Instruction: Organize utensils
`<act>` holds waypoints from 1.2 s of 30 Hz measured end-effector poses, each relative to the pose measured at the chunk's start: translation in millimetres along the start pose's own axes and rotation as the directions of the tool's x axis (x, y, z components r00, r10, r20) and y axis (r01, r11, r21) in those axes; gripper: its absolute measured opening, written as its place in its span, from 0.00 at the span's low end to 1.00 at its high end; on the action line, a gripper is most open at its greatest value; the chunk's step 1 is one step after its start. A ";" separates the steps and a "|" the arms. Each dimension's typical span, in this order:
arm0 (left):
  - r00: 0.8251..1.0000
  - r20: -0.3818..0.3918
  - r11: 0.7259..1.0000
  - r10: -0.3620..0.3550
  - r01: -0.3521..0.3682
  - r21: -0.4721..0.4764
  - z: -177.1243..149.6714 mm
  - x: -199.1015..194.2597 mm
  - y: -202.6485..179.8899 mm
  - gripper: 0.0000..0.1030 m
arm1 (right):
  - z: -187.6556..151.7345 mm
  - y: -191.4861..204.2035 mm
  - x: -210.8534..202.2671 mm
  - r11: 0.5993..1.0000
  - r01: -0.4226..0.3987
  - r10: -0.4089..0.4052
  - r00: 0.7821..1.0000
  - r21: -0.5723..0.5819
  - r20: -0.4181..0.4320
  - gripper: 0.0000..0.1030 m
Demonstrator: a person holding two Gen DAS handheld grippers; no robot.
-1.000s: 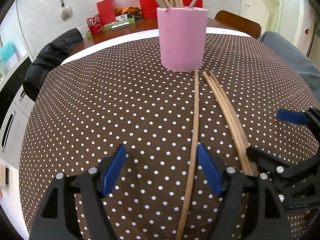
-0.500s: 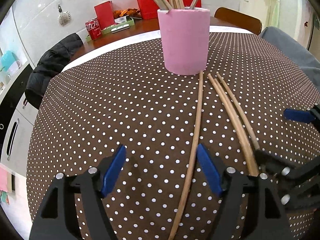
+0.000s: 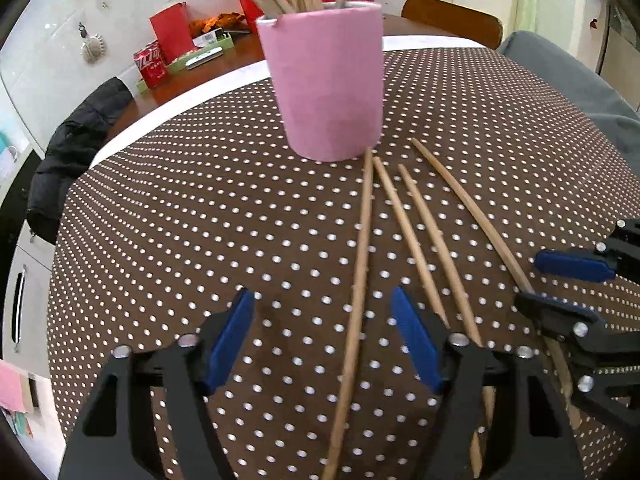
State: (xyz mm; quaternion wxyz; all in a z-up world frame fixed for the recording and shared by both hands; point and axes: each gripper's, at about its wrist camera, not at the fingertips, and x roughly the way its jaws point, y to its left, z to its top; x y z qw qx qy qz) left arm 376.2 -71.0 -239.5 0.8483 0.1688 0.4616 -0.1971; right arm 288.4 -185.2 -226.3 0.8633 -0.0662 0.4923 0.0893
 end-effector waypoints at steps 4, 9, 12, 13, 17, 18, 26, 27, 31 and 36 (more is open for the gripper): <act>0.999 0.002 0.997 -0.040 0.040 -0.061 -17.8 -9.3 1.5 0.53 | -20.1 -11.9 -12.4 0.998 -0.037 0.035 0.999 -0.059 -0.042 0.29; 1.000 -0.016 0.999 0.005 -0.005 -0.052 -10.2 -6.9 -0.9 0.59 | -7.3 -29.5 -6.6 1.000 -0.022 0.023 0.999 0.014 -0.033 0.50; 0.999 -0.031 1.000 0.028 -0.028 0.012 8.2 1.8 -4.7 0.60 | 5.5 -26.5 3.8 0.999 -0.010 0.011 1.000 0.041 -0.025 0.50; 0.999 -0.039 0.999 0.026 -0.025 0.028 12.5 3.9 -5.4 0.60 | 9.3 -26.6 6.0 0.999 -0.005 0.006 1.000 0.043 -0.020 0.49; 0.997 -0.061 0.996 -0.040 0.045 0.076 19.2 6.9 -4.7 0.40 | 17.2 -23.7 9.1 0.999 0.007 -0.007 1.000 0.033 -0.006 0.22; 0.994 -0.071 0.992 -0.087 0.093 0.086 20.7 5.7 -5.8 0.24 | 18.7 -23.2 9.1 1.000 0.008 -0.008 1.000 0.025 -0.007 0.11; 0.992 -0.052 0.990 -0.117 0.120 0.071 -3.0 -14.5 -5.1 0.05 | -3.4 -46.2 -8.3 0.987 -0.118 0.111 0.992 0.114 0.060 0.05; 0.993 -0.024 0.992 -0.114 0.115 0.048 -5.9 -20.7 -1.7 0.05 | -4.3 -49.1 -11.6 0.983 -0.133 0.124 0.989 0.126 0.076 0.05; 0.986 0.097 0.989 -0.139 0.143 -0.042 -11.6 -51.2 9.9 0.05 | -10.0 -64.5 -31.6 0.957 -0.229 0.197 0.964 0.179 0.180 0.05; 0.940 0.313 0.975 -0.135 0.183 -0.130 -11.4 -99.3 24.5 0.05 | -5.5 -76.1 -60.9 0.924 -0.329 0.248 0.904 0.195 0.348 0.05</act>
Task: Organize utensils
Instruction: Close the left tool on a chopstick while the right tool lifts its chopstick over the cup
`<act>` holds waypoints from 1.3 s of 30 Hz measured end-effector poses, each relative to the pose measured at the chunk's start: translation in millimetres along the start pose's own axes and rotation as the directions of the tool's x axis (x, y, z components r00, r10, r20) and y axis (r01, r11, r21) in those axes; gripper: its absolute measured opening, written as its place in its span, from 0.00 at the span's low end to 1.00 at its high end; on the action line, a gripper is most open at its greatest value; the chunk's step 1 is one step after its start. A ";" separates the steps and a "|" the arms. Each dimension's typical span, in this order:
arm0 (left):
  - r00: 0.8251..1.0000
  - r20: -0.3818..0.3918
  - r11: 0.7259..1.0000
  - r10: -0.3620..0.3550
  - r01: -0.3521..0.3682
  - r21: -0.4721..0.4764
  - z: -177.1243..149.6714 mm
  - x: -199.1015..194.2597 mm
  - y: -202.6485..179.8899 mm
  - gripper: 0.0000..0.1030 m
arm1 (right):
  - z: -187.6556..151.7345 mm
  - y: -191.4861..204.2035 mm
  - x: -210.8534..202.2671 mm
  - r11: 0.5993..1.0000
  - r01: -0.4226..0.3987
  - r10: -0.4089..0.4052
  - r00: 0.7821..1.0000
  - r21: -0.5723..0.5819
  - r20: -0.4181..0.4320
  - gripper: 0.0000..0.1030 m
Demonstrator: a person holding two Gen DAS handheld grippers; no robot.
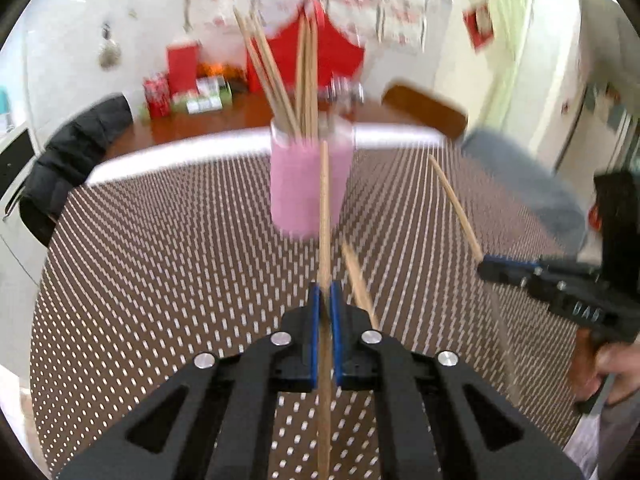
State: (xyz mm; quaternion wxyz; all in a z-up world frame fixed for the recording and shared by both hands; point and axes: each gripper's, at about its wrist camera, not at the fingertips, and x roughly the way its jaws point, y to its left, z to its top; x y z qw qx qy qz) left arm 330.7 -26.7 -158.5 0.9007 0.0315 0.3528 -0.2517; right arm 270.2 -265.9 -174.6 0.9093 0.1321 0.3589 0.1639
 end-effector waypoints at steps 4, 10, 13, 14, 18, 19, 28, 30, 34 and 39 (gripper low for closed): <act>0.982 0.191 1.000 -0.008 0.010 -0.013 12.4 -30.3 -2.3 0.05 | 16.5 5.3 -15.8 1.000 -0.021 0.021 0.994 0.004 0.110 0.05; 0.929 0.365 0.994 -0.053 0.082 -0.066 31.3 -52.5 -5.8 0.05 | 42.9 18.9 -24.9 0.999 -0.032 0.037 0.980 -0.029 0.194 0.05; 0.917 0.395 0.994 -0.051 0.085 -0.070 37.7 -47.5 -9.7 0.05 | 54.3 24.6 -24.3 0.998 -0.035 0.046 0.976 -0.055 0.211 0.05; 0.913 0.404 0.993 -0.051 0.088 -0.073 40.7 -48.1 -9.0 0.05 | 56.2 30.4 -24.7 0.997 -0.035 0.048 0.975 -0.063 0.218 0.05; 0.894 0.446 0.992 -0.052 0.097 -0.080 59.3 -46.2 -5.2 0.05 | 70.8 37.3 -25.7 0.995 -0.039 0.059 0.970 -0.092 0.235 0.05; 0.887 0.458 0.991 -0.055 0.104 -0.082 62.3 -45.8 -3.5 0.05 | 75.6 39.6 -25.9 0.994 -0.037 0.061 0.969 -0.102 0.240 0.05; 0.829 0.556 0.987 -0.067 0.135 -0.083 97.3 -46.6 3.9 0.05 | 107.7 53.8 -35.3 0.986 -0.035 0.081 0.955 -0.165 0.284 0.05; 0.816 0.574 0.988 -0.066 0.134 -0.078 109.0 -46.4 3.0 0.05 | 121.7 56.6 -39.3 0.984 -0.035 0.088 0.949 -0.176 0.303 0.05; 0.785 0.617 0.989 -0.063 0.130 -0.066 134.7 -43.1 -1.1 0.05 | 150.0 62.5 -45.8 0.978 -0.029 0.099 0.936 -0.205 0.338 0.05; 0.768 0.639 0.991 -0.043 0.111 -0.067 162.0 -23.9 -5.7 0.05 | 187.0 66.5 -43.4 0.974 -0.020 0.102 0.928 -0.225 0.359 0.05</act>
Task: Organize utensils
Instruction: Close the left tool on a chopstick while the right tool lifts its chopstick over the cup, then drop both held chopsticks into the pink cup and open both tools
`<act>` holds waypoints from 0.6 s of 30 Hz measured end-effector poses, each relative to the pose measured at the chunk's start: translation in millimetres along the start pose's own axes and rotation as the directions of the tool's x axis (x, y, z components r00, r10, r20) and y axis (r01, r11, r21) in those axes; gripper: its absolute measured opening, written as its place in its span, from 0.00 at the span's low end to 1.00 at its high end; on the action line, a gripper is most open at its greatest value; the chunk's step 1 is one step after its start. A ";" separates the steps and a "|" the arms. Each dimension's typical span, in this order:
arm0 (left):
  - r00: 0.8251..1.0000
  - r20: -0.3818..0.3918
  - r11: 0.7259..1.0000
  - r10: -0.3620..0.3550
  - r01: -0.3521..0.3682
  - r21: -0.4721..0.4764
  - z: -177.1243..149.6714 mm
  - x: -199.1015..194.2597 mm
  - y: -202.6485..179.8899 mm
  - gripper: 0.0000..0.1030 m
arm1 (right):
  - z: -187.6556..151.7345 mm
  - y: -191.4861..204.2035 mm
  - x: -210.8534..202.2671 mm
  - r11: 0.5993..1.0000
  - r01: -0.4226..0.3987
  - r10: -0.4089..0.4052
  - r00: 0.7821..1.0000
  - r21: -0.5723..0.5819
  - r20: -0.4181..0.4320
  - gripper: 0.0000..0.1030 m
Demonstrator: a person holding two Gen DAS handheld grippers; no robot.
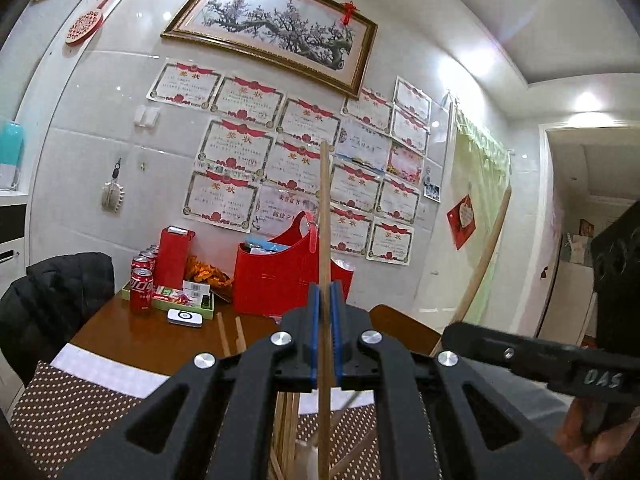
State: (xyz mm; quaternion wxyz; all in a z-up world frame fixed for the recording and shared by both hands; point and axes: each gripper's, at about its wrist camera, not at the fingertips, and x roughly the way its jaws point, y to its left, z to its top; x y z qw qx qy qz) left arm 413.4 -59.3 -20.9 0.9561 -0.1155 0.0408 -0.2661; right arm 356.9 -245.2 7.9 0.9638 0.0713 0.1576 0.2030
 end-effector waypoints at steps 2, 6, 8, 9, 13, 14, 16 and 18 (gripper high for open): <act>1.000 0.000 1.000 0.008 -0.008 0.000 -2.2 13.0 1.4 0.05 | 6.4 -3.2 8.6 1.000 0.002 -0.002 1.000 -0.004 -0.007 0.05; 0.999 -0.025 0.999 0.027 -0.028 -0.016 -16.6 37.1 9.4 0.05 | 8.3 -11.9 28.3 1.000 0.012 -0.012 0.999 -0.007 -0.036 0.05; 0.999 -0.038 0.999 0.034 -0.035 -0.033 -26.8 45.8 15.6 0.05 | 4.5 -17.3 38.5 1.000 0.020 -0.020 0.998 -0.007 -0.058 0.05; 0.998 -0.042 0.999 0.038 -0.039 -0.036 -31.1 47.9 17.7 0.05 | 2.3 -19.6 43.0 1.000 0.024 -0.024 0.997 -0.007 -0.067 0.05; 0.996 -0.073 0.997 0.055 -0.058 -0.053 -52.2 58.1 28.4 0.05 | -8.7 -28.1 59.2 1.000 0.030 -0.030 0.994 -0.001 -0.103 0.05; 0.995 -0.079 0.996 0.057 -0.062 -0.057 -57.0 59.6 30.8 0.05 | -11.4 -29.7 63.2 1.000 0.031 -0.031 0.993 0.001 -0.112 0.05; 0.994 -0.088 0.996 0.062 -0.067 -0.058 -63.2 61.5 34.0 0.05 | -16.4 -31.4 70.2 0.999 0.036 -0.036 0.991 0.000 -0.129 0.05; 0.993 -0.101 0.996 0.066 -0.072 -0.055 -68.8 62.8 36.8 0.05 | -19.0 -31.5 74.7 0.999 0.043 -0.043 0.989 -0.006 -0.140 0.05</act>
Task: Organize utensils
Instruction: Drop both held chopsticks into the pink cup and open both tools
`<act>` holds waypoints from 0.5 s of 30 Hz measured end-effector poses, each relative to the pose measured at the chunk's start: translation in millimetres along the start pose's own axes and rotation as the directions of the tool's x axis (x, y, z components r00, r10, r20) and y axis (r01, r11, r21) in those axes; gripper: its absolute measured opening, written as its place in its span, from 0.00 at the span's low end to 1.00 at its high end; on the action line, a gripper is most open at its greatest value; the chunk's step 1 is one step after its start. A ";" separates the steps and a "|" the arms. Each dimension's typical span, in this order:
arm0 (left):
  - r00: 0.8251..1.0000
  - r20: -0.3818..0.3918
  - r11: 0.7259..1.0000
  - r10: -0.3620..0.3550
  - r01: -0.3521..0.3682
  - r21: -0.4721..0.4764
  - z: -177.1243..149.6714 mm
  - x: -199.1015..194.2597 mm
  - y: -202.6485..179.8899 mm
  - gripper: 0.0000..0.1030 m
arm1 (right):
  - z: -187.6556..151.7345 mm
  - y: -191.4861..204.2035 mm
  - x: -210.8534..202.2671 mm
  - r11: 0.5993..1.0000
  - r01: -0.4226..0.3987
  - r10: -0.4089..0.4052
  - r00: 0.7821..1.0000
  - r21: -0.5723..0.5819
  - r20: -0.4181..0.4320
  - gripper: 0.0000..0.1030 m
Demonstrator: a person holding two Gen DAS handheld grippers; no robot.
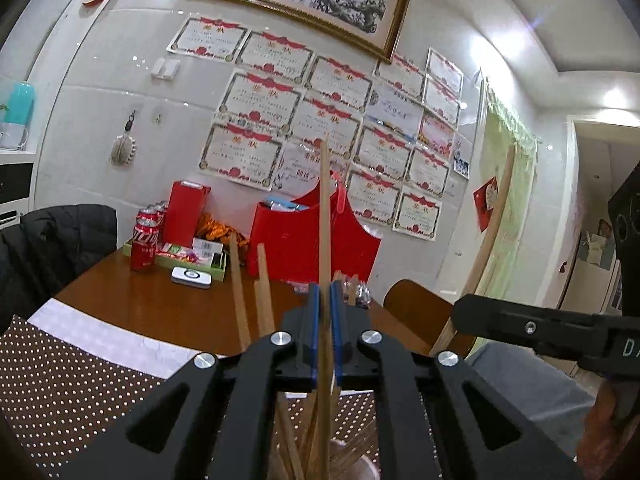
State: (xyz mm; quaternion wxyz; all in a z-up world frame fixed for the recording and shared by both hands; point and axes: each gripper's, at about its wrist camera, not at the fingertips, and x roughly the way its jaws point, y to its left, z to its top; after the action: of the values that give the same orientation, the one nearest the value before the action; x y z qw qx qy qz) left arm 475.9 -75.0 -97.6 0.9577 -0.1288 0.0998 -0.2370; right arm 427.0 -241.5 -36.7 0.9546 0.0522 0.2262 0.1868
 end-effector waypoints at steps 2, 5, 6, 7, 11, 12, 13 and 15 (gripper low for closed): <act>1.000 -0.014 1.000 0.017 -0.017 0.005 -4.0 0.4 2.2 0.06 | -2.0 1.4 4.6 1.000 0.003 -0.003 1.000 -0.005 -0.016 0.06; 0.999 -0.044 0.999 0.031 -0.031 0.010 -6.7 -3.5 6.2 0.36 | -3.4 -0.5 7.1 1.000 0.006 -0.006 1.000 0.018 -0.029 0.07; 0.999 -0.037 0.999 0.036 -0.036 0.001 -6.7 -8.3 7.8 0.59 | -3.8 -2.2 6.2 0.999 0.005 -0.004 1.000 0.032 -0.028 0.14; 0.999 -0.026 0.999 0.039 -0.039 -0.007 -5.8 -13.5 9.1 0.66 | -3.4 -2.8 5.3 0.999 0.005 -0.004 1.000 0.043 -0.023 0.43; 0.997 -0.017 0.997 0.071 -0.070 0.017 2.8 -33.2 8.7 0.79 | -0.6 -7.4 -14.4 0.995 -0.011 0.004 0.997 0.102 0.073 0.91; 0.997 -0.013 0.996 0.079 -0.078 0.032 6.1 -39.8 7.0 0.81 | 0.6 -7.8 -16.8 0.994 -0.010 0.002 0.997 0.108 0.080 0.91; 0.996 -0.017 0.995 0.092 -0.091 0.045 8.9 -44.4 5.3 0.85 | 2.1 -7.6 -21.2 0.993 -0.008 -0.003 0.996 0.116 0.092 0.94; 0.990 -0.025 0.988 0.138 -0.135 0.079 14.7 -54.9 0.0 0.87 | 3.7 -7.0 -30.6 0.992 0.000 -0.015 0.993 0.127 0.118 0.94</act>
State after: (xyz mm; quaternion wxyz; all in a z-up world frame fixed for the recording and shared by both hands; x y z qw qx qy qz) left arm 431.9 -45.7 -76.5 0.9743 -0.0810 0.1138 -0.1764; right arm 405.7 -259.7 -22.1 0.9618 0.1228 0.1807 0.1649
